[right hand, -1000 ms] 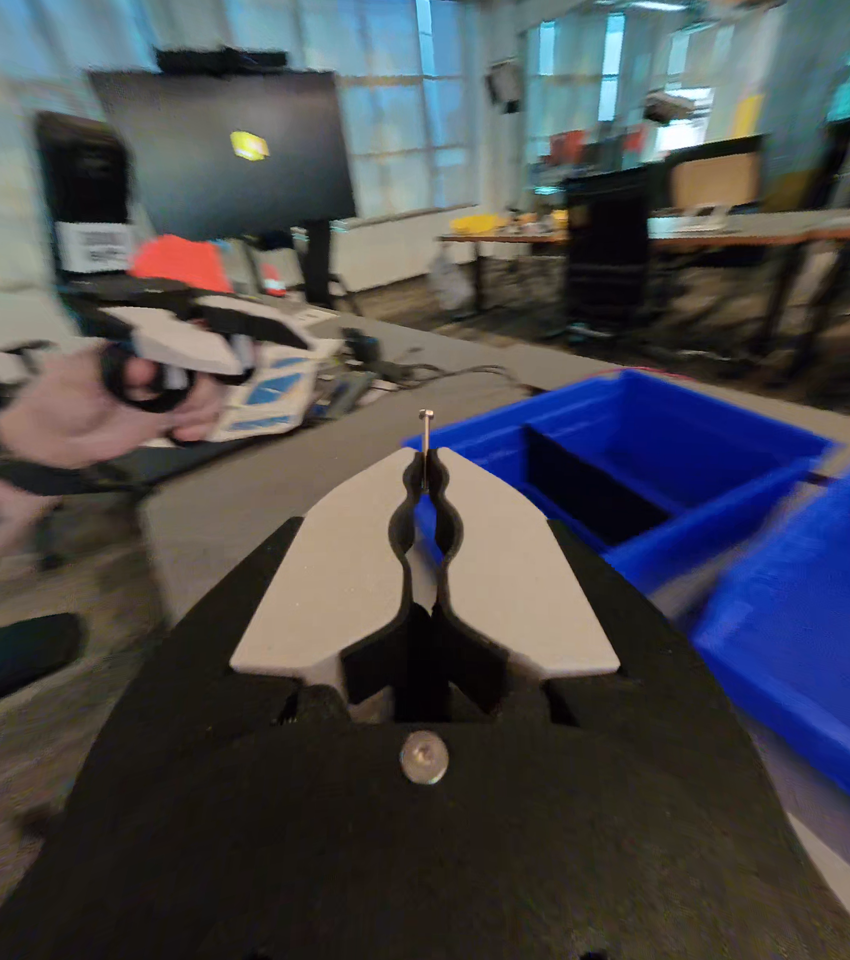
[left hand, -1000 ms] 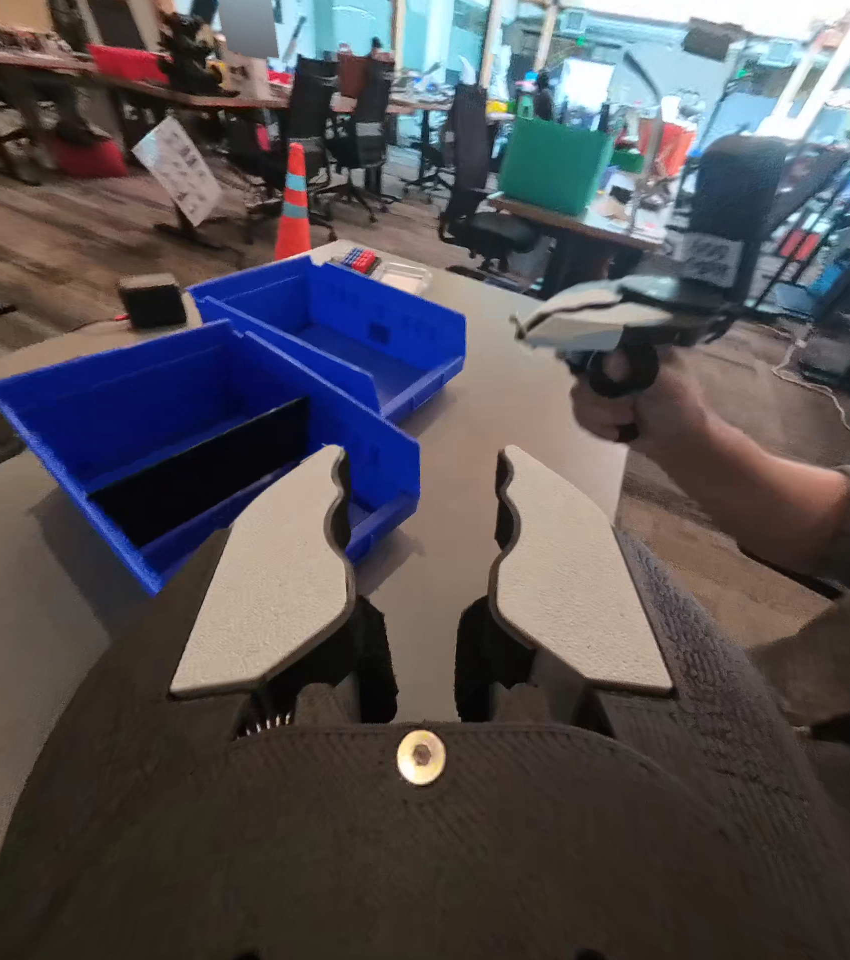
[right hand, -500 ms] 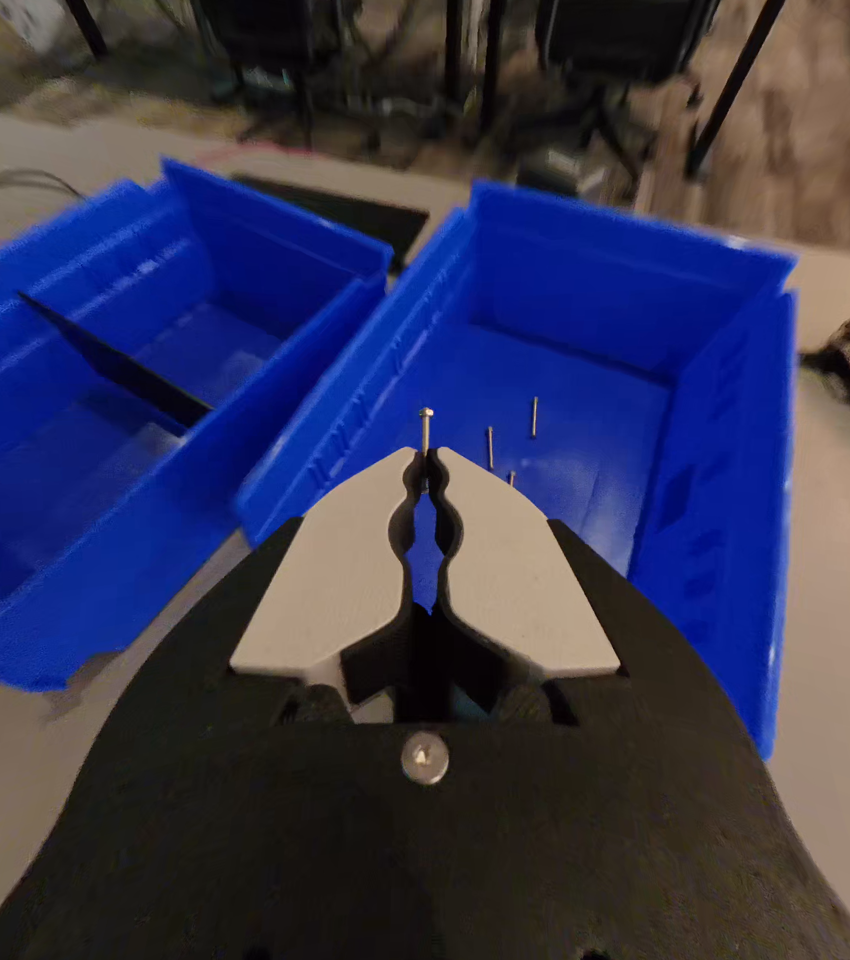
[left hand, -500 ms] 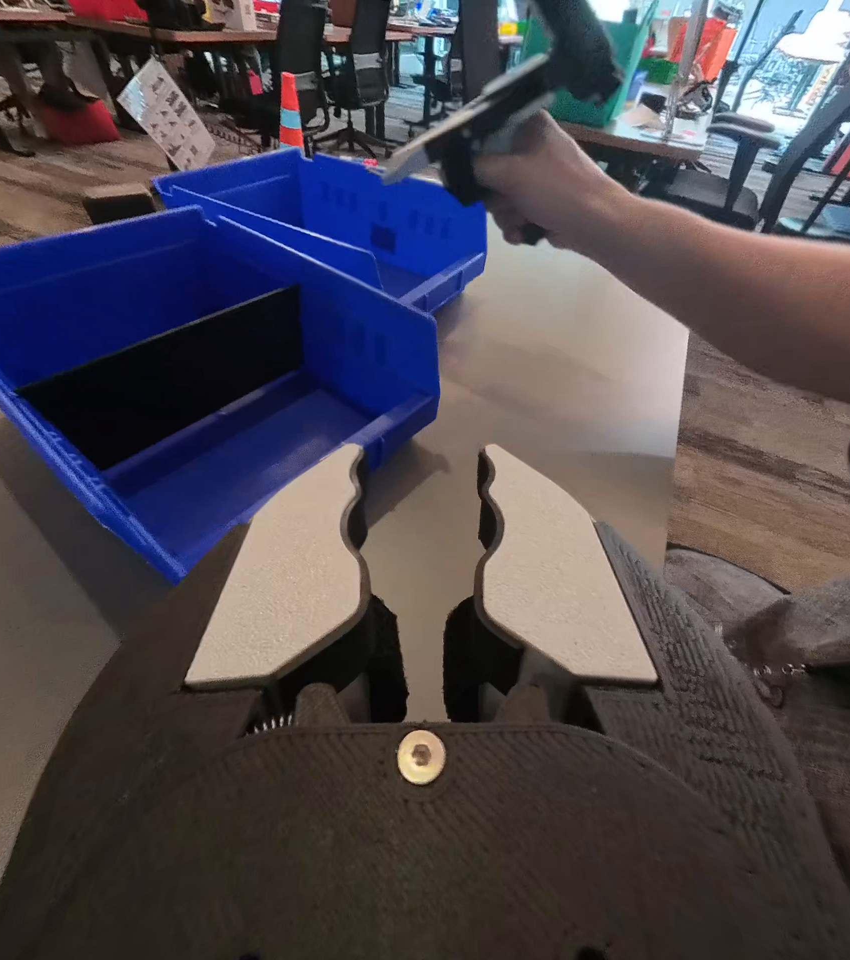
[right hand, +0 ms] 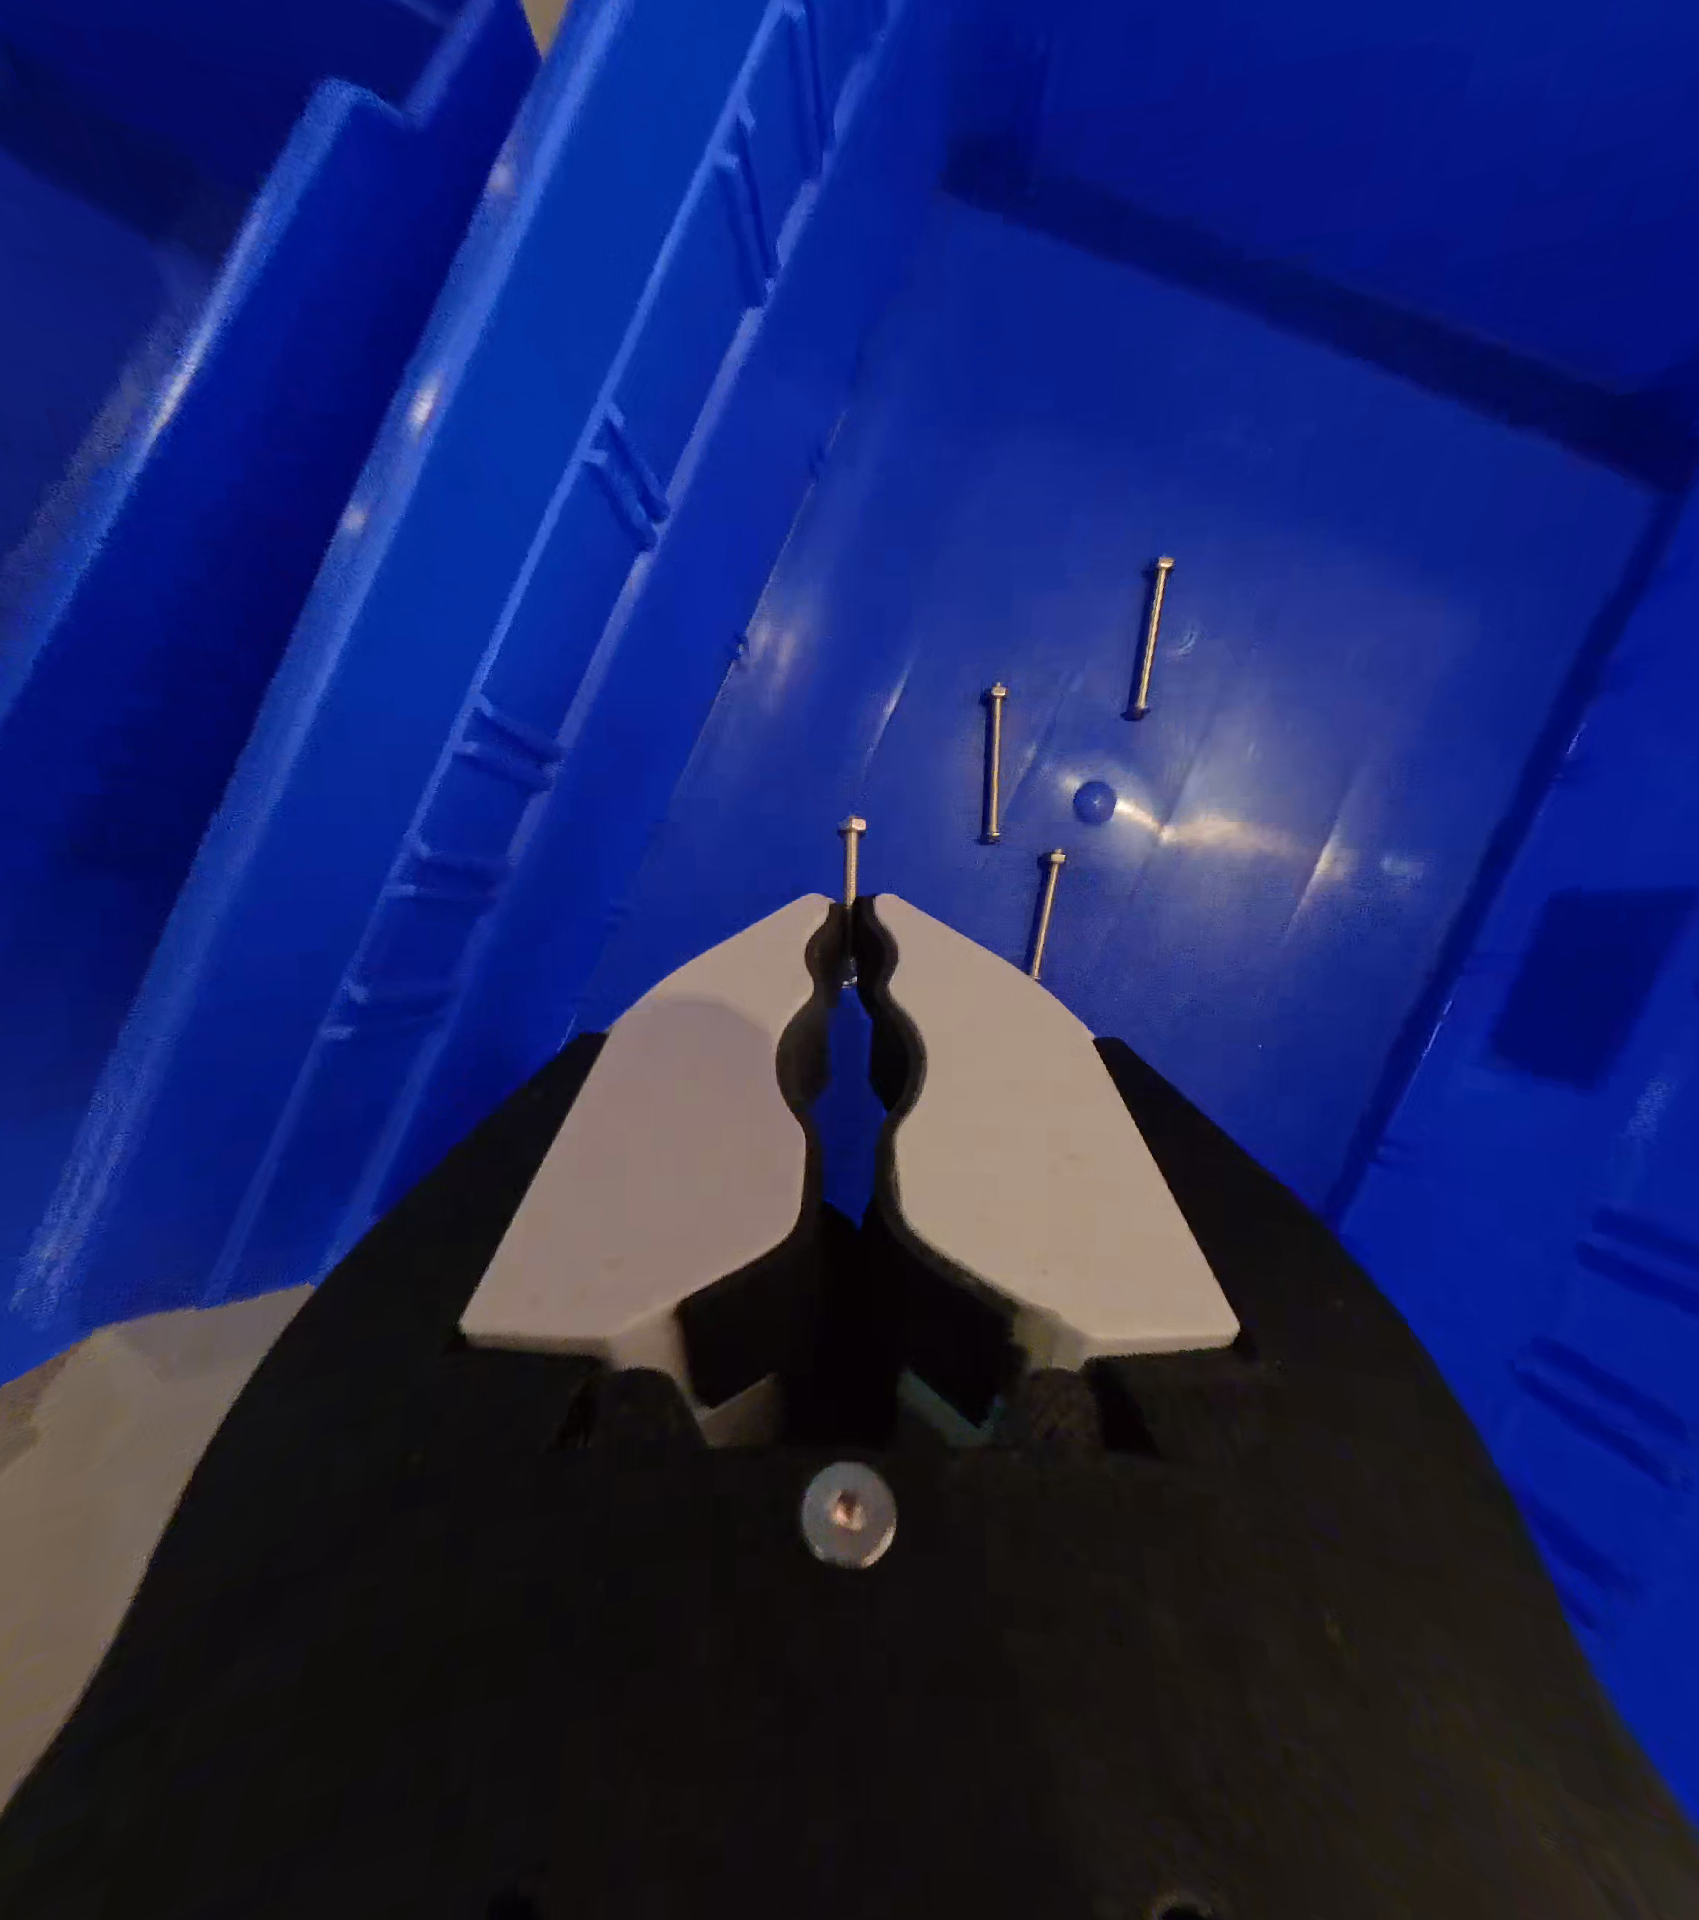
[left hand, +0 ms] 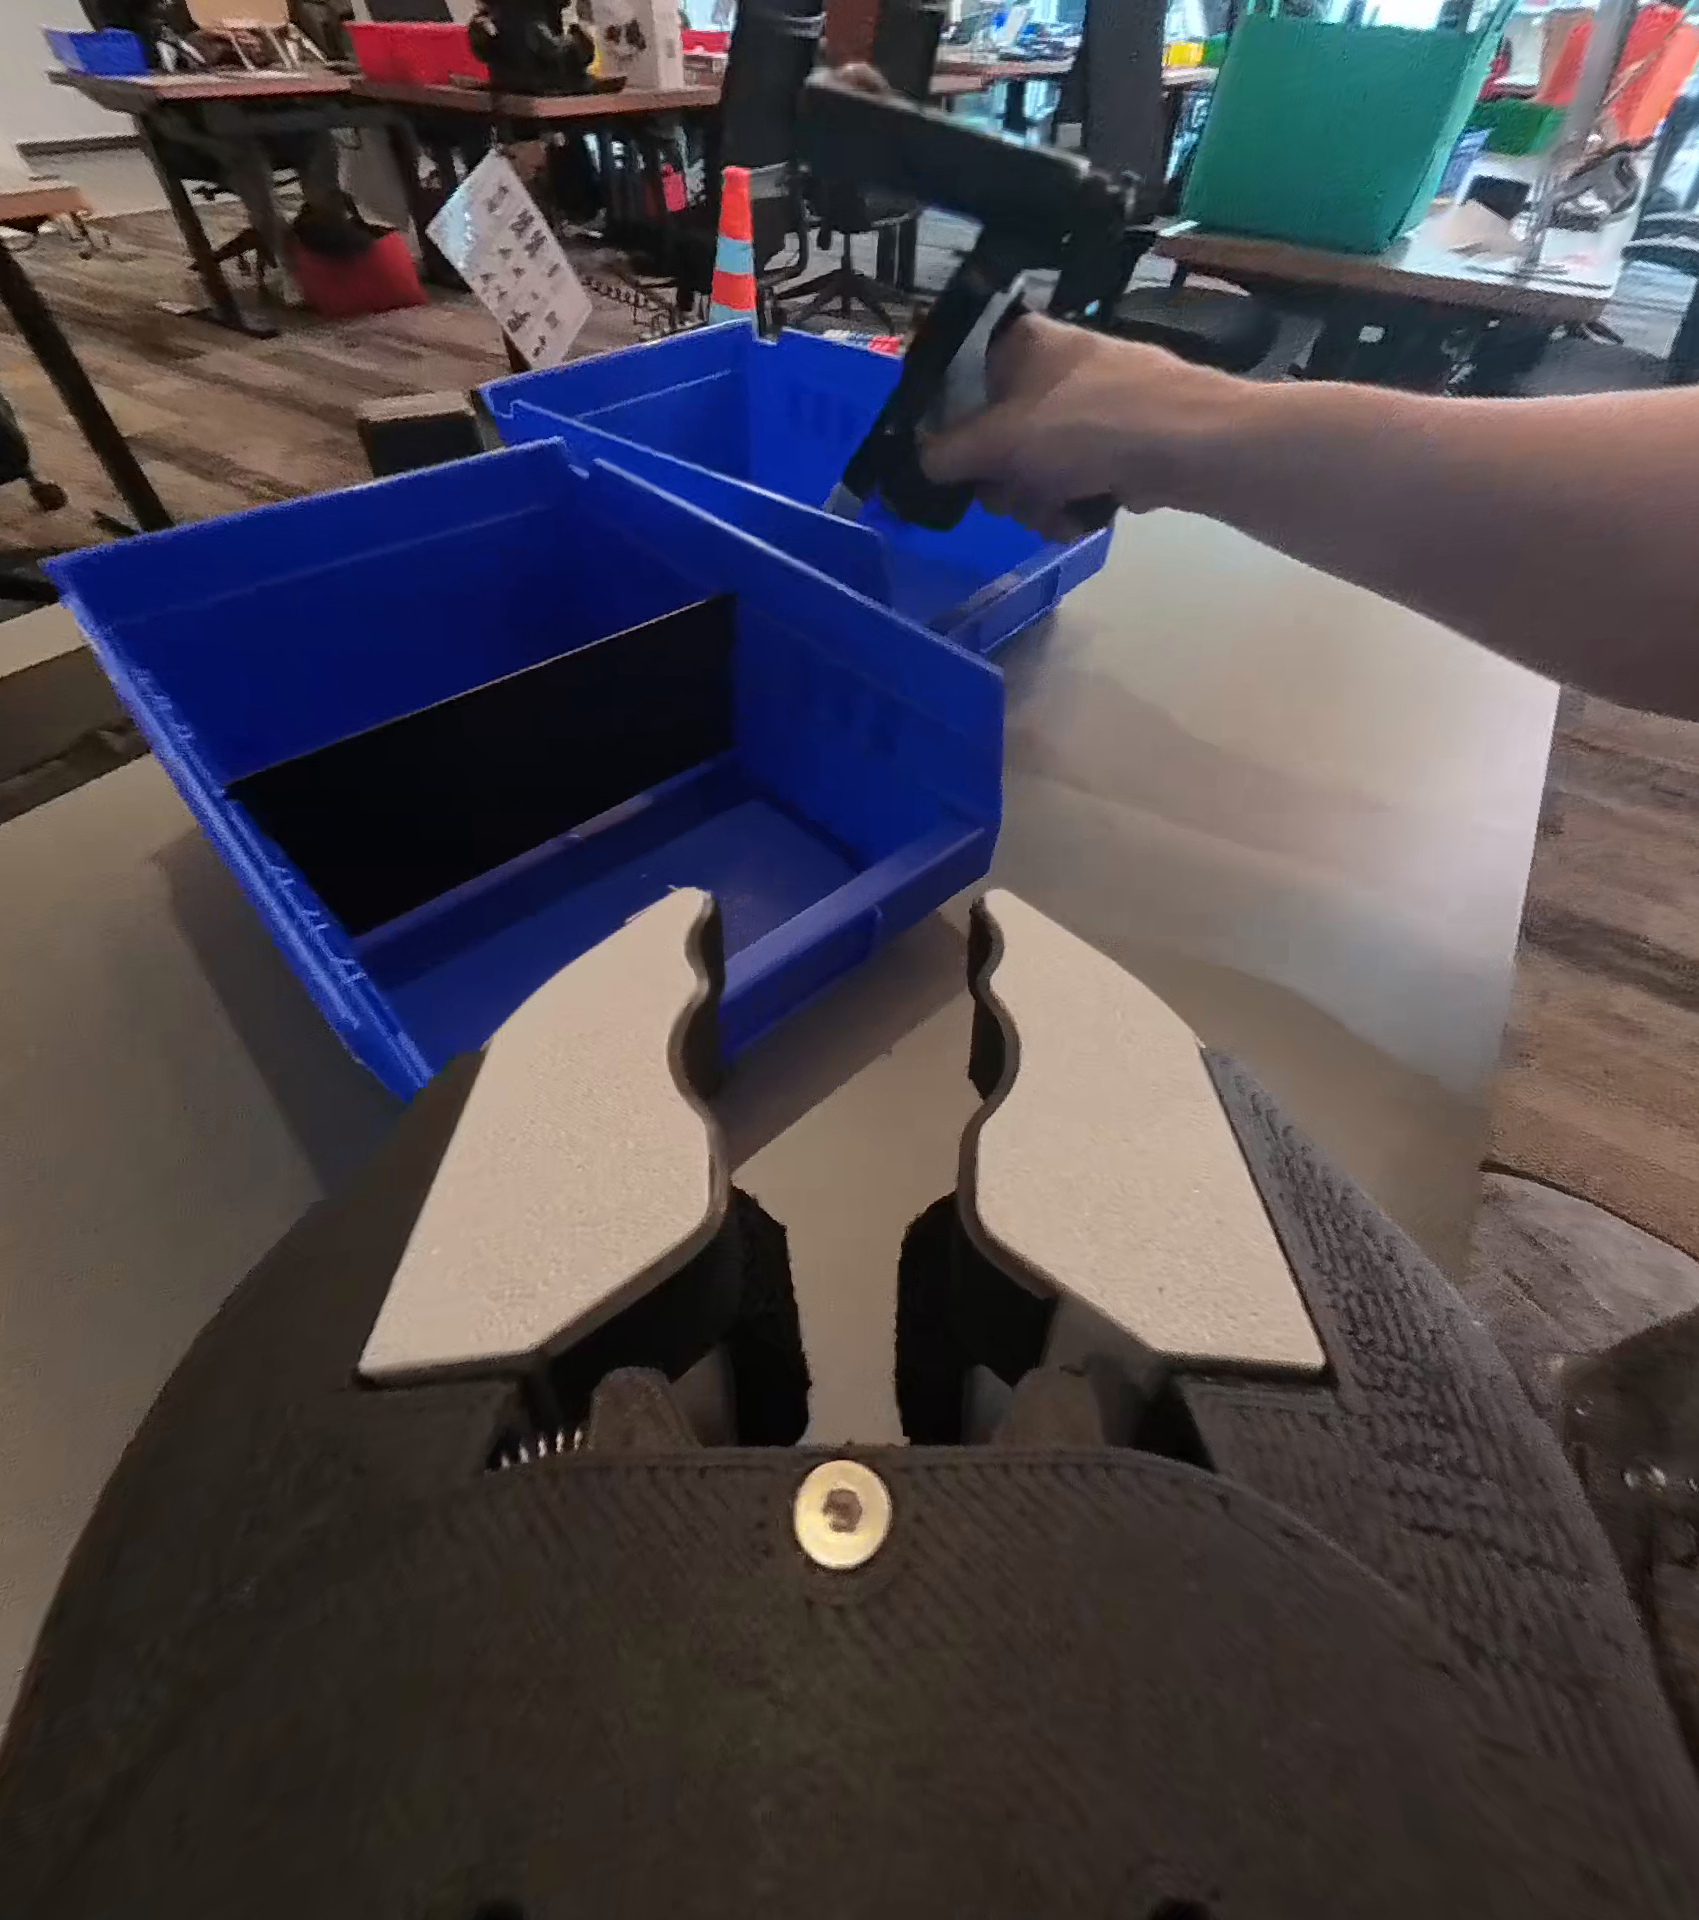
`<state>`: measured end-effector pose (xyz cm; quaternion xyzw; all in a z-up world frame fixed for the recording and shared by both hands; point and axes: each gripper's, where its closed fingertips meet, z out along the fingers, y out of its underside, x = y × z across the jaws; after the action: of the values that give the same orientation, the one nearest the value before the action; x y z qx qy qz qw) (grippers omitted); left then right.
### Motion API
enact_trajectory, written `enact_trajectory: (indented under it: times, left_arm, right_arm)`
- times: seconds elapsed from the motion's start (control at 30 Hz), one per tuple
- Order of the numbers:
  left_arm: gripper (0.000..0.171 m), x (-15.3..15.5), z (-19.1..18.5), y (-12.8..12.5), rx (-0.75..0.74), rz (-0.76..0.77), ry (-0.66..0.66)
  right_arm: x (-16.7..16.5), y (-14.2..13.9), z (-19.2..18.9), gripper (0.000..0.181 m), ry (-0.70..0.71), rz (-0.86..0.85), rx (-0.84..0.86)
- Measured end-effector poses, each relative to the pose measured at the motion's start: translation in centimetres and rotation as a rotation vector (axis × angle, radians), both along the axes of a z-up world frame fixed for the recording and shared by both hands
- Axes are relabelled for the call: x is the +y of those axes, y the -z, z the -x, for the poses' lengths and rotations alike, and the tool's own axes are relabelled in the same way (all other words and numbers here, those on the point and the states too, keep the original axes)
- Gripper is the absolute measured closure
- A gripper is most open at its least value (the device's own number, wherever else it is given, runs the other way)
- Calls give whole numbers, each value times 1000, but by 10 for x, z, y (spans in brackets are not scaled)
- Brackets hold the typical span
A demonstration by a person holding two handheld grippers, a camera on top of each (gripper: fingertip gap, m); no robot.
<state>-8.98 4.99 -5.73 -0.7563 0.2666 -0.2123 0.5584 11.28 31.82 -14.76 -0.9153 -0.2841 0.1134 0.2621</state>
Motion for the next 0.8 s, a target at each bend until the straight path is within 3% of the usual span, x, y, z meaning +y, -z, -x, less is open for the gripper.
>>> enact_trajectory:
  times: [0.27,0.8]
  left_arm:
    - [122,-6,-16,-4,70,-30,-2]
    - [123,-3,-8,-4,44,-20,-5]
  right_arm:
    - [1,26,4,178,4,147,-40]
    - [3,41,3,178,2,182,-60]
